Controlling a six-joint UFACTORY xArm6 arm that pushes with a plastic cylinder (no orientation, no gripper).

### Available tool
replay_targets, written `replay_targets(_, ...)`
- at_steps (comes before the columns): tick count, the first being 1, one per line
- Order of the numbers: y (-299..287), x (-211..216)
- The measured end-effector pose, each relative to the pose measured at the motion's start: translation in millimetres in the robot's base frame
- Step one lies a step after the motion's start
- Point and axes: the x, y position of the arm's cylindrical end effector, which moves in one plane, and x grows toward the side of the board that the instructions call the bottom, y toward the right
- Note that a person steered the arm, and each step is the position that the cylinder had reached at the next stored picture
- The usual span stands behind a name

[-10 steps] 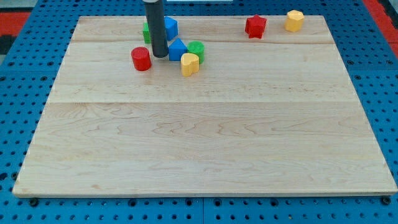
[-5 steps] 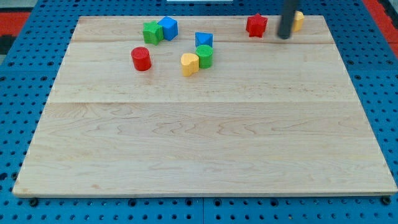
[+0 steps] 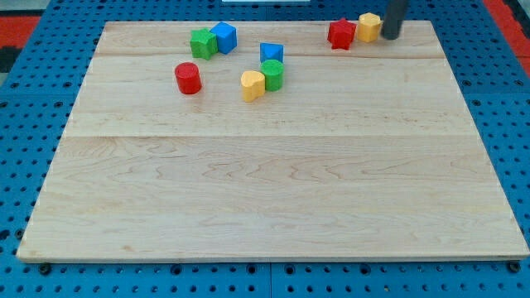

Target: Move the hexagon parallel to the right of the cube

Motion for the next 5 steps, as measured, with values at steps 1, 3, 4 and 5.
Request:
replay_targets(1, 5, -24)
replay_targets(3, -63, 4)
replay_targets(4, -79, 38)
replay_targets(5, -93, 40)
